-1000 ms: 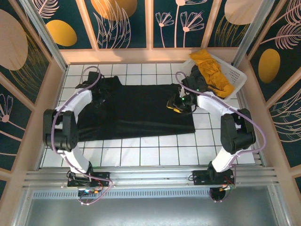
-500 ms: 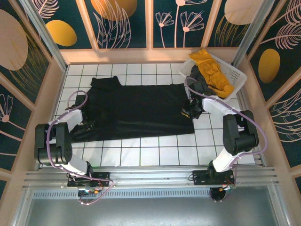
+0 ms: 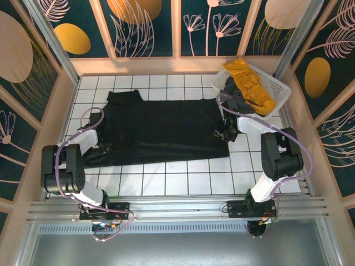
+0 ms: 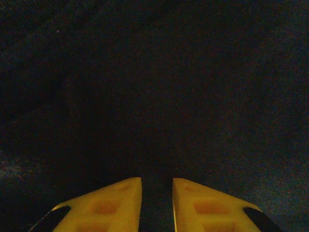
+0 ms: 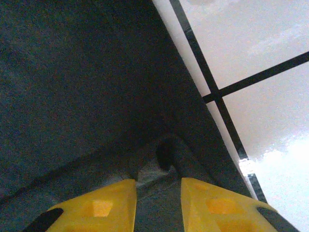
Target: Fold and stack the t-shirts
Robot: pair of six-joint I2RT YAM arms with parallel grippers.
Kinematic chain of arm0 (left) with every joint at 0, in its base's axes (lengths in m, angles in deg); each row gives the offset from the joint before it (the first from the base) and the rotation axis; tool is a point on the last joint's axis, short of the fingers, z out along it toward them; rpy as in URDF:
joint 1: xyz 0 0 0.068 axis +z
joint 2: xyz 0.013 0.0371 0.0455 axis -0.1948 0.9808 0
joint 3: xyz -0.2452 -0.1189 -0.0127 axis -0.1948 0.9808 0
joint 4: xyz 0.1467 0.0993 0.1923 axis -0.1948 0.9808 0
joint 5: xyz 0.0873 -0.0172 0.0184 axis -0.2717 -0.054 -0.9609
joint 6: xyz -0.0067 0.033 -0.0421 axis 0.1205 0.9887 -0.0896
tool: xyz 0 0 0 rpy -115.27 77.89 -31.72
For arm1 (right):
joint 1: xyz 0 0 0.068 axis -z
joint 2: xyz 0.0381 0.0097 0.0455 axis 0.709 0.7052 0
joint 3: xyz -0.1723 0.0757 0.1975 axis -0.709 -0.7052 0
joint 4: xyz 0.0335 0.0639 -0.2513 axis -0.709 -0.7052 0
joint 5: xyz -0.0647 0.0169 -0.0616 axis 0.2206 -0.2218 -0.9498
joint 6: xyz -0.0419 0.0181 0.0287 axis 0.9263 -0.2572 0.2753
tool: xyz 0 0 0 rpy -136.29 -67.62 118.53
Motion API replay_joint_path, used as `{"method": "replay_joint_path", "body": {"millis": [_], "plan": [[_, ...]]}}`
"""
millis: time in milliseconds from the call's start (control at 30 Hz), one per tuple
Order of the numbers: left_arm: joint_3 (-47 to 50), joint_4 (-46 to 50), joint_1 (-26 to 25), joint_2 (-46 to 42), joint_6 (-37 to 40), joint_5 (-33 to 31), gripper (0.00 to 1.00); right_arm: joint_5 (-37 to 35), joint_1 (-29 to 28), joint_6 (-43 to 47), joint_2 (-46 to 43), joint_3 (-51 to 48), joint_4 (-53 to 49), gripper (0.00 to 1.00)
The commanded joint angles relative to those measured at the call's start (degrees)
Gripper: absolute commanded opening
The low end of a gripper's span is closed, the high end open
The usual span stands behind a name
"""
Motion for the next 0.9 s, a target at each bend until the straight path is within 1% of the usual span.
{"method": "replay_joint_path", "body": {"millis": [0, 300, 367, 500, 633, 867], "plan": [[0.6, 0.3, 0.2, 1.0, 1.2, -0.9, 0.26, 0.2, 0.3, 1.7, 0.9, -0.9, 1.3, 0.28], [0.2, 0.2, 0.2, 1.6, 1.4, -0.3, 0.25, 0.1, 0.7, 3.1, 1.8, -1.3, 2.7, 0.26], [0.1, 0.1, 0.2, 1.7, 1.4, -0.3, 0.25, 0.1, 1.0, 3.4, 2.5, -0.7, 3.0, 0.23], [-0.1, 0.2, 0.2, 1.9, 1.6, -0.4, 0.25, 0.2, 1.8, 3.4, 3.1, 0.6, 3.0, 0.09], [0.2, -0.1, 0.2, 2.1, 1.5, -0.4, 0.25, 0.2, 2.4, 3.1, 3.4, 1.8, 2.2, 0.00], [0.1, -0.1, 0.2, 2.3, 1.6, -0.5, 0.25, -0.1, 3.3, 3.0, 2.1, 3.4, 1.0, 0.00]]}}
